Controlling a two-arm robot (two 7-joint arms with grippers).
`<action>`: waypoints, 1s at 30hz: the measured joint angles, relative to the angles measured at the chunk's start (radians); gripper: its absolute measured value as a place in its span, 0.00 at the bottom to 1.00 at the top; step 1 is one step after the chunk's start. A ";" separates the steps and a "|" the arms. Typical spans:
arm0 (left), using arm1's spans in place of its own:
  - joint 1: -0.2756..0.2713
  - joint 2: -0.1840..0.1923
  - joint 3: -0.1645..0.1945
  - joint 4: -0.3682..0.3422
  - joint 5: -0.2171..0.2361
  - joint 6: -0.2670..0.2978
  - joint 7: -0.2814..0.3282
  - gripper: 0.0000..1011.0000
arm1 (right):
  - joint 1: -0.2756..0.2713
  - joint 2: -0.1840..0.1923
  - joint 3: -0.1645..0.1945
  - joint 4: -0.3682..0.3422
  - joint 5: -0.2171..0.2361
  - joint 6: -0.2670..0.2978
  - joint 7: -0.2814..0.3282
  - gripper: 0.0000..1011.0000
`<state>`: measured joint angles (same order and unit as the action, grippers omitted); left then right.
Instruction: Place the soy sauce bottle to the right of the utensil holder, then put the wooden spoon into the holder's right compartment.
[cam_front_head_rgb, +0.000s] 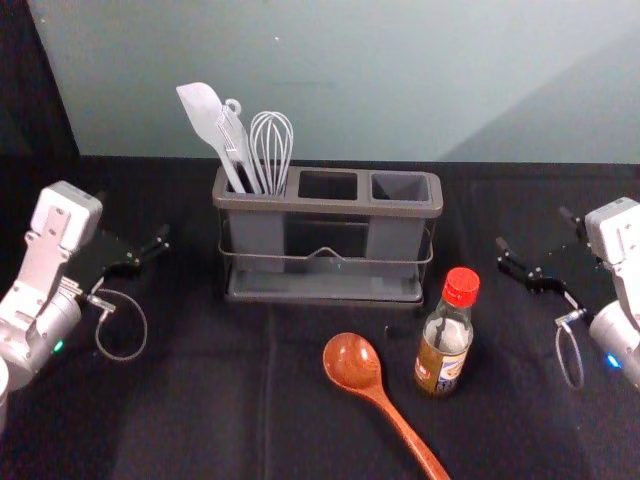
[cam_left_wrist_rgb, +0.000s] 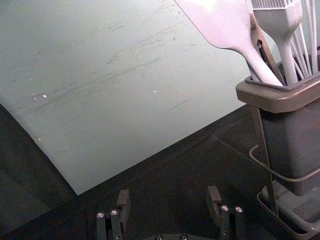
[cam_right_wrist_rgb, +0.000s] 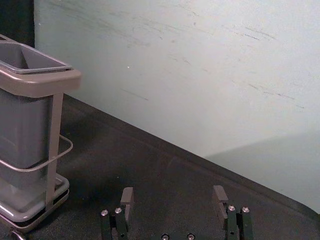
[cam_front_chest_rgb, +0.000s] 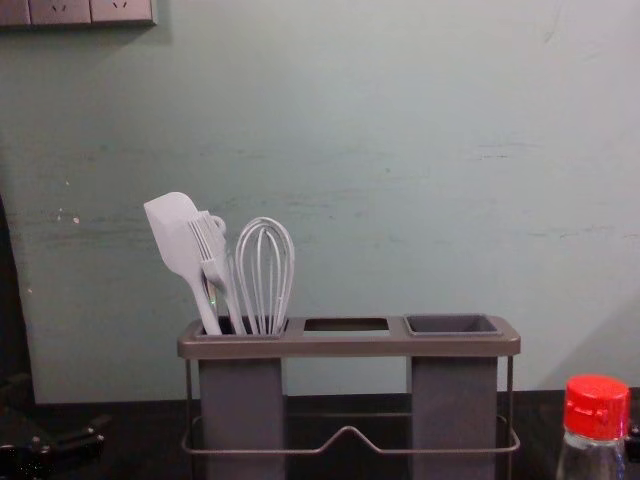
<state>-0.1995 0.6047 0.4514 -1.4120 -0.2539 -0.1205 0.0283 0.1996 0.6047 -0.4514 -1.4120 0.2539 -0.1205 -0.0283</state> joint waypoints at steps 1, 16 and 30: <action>0.000 0.000 0.000 0.000 0.000 0.000 0.000 0.99 | 0.000 0.000 0.000 0.000 0.000 0.000 0.000 0.99; 0.000 0.000 0.000 0.000 0.000 0.000 0.000 0.99 | 0.000 0.000 0.000 0.000 0.000 0.000 0.000 0.99; 0.000 0.000 0.000 0.000 0.000 0.000 0.000 0.99 | 0.000 0.000 0.000 0.000 0.000 0.000 0.000 0.99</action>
<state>-0.1995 0.6047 0.4514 -1.4120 -0.2539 -0.1205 0.0283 0.1995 0.6047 -0.4514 -1.4120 0.2539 -0.1205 -0.0283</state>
